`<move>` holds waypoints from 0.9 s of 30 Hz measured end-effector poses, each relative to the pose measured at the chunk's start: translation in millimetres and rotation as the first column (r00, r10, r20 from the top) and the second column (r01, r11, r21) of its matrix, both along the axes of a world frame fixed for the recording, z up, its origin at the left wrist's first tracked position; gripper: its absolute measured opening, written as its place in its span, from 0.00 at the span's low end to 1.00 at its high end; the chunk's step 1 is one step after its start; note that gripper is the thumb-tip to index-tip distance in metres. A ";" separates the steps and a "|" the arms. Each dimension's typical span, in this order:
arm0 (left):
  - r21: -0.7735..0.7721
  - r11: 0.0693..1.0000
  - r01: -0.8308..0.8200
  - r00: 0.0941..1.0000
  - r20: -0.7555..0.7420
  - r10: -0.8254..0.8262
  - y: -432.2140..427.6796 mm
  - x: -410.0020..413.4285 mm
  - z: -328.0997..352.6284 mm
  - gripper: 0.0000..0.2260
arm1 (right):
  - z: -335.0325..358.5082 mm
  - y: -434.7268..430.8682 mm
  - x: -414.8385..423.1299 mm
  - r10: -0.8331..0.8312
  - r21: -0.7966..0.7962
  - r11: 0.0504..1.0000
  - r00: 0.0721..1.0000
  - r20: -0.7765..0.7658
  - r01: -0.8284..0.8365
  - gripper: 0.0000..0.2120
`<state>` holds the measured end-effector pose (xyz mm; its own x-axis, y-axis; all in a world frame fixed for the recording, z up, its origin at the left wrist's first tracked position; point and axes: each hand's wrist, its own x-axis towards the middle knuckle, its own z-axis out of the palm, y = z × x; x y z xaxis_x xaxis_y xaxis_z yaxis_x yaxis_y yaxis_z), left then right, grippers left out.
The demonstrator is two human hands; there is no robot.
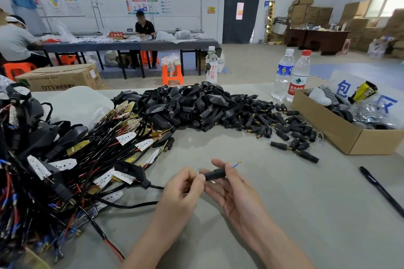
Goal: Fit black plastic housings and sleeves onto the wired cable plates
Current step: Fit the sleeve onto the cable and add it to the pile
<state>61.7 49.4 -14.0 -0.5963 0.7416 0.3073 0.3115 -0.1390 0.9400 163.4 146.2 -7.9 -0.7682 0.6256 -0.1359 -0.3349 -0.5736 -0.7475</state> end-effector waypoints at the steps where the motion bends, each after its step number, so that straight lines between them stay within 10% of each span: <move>1: -0.006 1.000 -0.008 1.000 -0.021 0.008 0.3 0.1 -0.4 0.15 | -0.2 0.5 0.2 0.002 -0.003 1.000 1.000 0.003 -0.002 0.16; 17: 0.054 0.997 -0.061 0.997 0.052 0.058 2.8 1.4 -5.8 0.09 | 0.8 1.8 0.6 0.049 -0.121 0.991 0.996 -0.070 -0.057 0.16; 27: -0.005 0.989 -0.145 0.954 -0.265 0.139 -0.2 -6.0 -13.4 0.11 | -2.3 7.3 1.2 0.029 -0.021 0.999 0.999 -0.044 -0.030 0.23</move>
